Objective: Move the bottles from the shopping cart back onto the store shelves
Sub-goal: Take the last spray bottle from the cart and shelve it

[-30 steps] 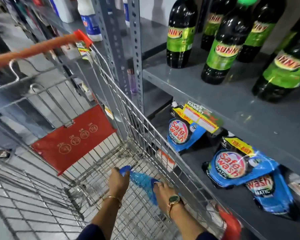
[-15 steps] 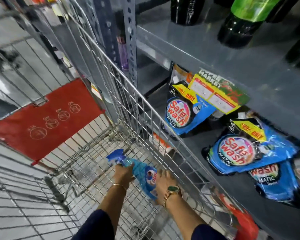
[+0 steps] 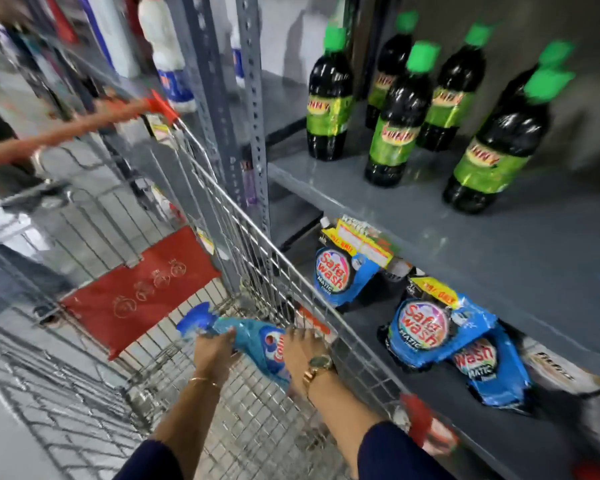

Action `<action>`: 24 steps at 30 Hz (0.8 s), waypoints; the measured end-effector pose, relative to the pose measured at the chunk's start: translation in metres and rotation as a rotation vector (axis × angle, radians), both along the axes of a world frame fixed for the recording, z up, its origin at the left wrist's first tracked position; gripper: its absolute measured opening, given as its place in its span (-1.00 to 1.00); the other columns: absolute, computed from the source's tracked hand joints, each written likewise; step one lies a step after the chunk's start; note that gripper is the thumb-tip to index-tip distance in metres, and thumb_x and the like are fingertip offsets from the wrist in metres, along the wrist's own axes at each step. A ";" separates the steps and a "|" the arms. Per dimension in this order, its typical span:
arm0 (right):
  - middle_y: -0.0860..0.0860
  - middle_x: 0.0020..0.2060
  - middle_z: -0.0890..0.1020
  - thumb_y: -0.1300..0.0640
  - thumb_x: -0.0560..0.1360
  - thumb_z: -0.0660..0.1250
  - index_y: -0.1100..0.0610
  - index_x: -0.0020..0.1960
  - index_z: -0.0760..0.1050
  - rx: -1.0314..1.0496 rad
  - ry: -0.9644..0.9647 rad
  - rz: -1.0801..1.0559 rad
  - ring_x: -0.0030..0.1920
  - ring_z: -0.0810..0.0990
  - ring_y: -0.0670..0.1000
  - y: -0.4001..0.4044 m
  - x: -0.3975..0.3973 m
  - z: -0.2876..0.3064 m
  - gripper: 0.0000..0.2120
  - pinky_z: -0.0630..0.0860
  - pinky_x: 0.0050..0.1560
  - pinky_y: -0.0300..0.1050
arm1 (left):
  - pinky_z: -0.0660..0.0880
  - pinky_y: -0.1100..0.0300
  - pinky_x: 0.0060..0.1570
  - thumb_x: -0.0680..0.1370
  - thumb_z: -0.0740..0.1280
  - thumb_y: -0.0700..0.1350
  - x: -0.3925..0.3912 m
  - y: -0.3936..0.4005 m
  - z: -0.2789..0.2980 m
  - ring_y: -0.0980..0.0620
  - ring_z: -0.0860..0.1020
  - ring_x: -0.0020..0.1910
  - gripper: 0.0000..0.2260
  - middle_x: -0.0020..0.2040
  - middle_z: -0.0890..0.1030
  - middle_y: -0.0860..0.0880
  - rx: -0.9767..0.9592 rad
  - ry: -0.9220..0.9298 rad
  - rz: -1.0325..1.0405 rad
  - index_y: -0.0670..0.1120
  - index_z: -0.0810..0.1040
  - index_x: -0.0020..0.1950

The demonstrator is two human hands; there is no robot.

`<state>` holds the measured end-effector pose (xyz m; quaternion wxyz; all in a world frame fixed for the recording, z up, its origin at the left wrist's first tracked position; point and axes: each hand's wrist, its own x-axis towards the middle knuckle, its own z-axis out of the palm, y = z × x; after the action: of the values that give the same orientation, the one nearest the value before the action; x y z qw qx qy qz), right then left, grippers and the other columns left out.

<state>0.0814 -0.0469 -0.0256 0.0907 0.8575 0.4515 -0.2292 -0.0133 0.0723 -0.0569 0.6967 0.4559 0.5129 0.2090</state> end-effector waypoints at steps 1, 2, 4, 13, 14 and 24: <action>0.33 0.37 0.29 0.06 0.50 0.32 0.36 0.45 -0.01 0.043 -0.019 0.021 0.34 0.32 0.27 -0.001 -0.001 0.019 -0.26 0.38 0.28 0.13 | 0.52 0.35 -0.58 0.55 0.22 -0.33 -0.002 0.000 0.019 0.03 0.58 -0.42 -0.81 -0.27 0.53 -0.11 0.051 -0.010 0.035 -0.11 0.45 -0.23; 0.34 0.36 0.30 0.06 0.49 0.33 0.37 0.45 -0.01 0.072 -0.036 0.043 0.34 0.32 0.27 0.000 -0.001 0.034 -0.25 0.36 0.29 0.13 | 0.50 0.36 -0.59 0.52 0.26 -0.31 -0.003 0.002 0.033 0.06 0.58 -0.45 -0.81 -0.31 0.55 -0.08 0.084 -0.004 0.059 -0.09 0.47 -0.25; 0.34 0.34 0.32 0.05 0.45 0.39 0.39 0.44 0.00 0.145 -0.086 0.099 0.32 0.34 0.28 -0.007 -0.002 0.072 -0.18 0.35 0.30 0.12 | 0.51 0.36 -0.56 0.48 0.31 -0.29 -0.004 -0.004 0.067 0.10 0.59 -0.48 -0.83 -0.45 0.63 0.06 0.176 -0.038 0.096 -0.06 0.49 -0.26; 0.29 0.36 0.32 0.23 0.49 0.26 0.31 0.46 -0.02 0.502 -0.281 -0.023 0.33 0.29 0.26 -0.076 0.014 0.181 -0.33 0.34 0.30 0.10 | 0.54 -0.12 0.09 0.31 0.45 0.08 0.028 -0.061 0.210 -0.25 0.62 0.03 -0.55 0.00 0.65 -0.29 0.474 -0.001 0.208 -0.18 0.58 0.08; 0.28 0.36 0.33 0.22 0.50 0.23 0.31 0.46 0.00 0.546 -0.294 -0.071 0.34 0.29 0.26 -0.091 0.018 0.190 -0.36 0.34 0.31 0.10 | 0.54 -0.11 0.08 0.31 0.47 0.05 0.036 -0.077 0.226 -0.24 0.63 0.01 -0.57 -0.01 0.66 -0.28 0.513 -0.009 0.206 -0.18 0.58 0.06; 0.19 0.22 0.42 -0.03 0.28 0.48 0.26 0.32 0.20 0.657 -0.306 -0.458 0.20 0.43 0.22 -0.221 0.052 0.225 -0.22 0.45 0.17 0.08 | 0.49 0.10 0.10 0.40 0.42 -0.21 0.107 -0.223 0.312 -0.05 0.60 -0.01 -0.62 0.00 0.65 -0.15 0.757 -0.130 -0.045 -0.16 0.53 0.22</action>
<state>0.1334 -0.2681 0.1993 -0.1745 0.9432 0.2797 0.0423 0.0940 -0.1504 0.2546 0.5143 0.6779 0.3441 0.3969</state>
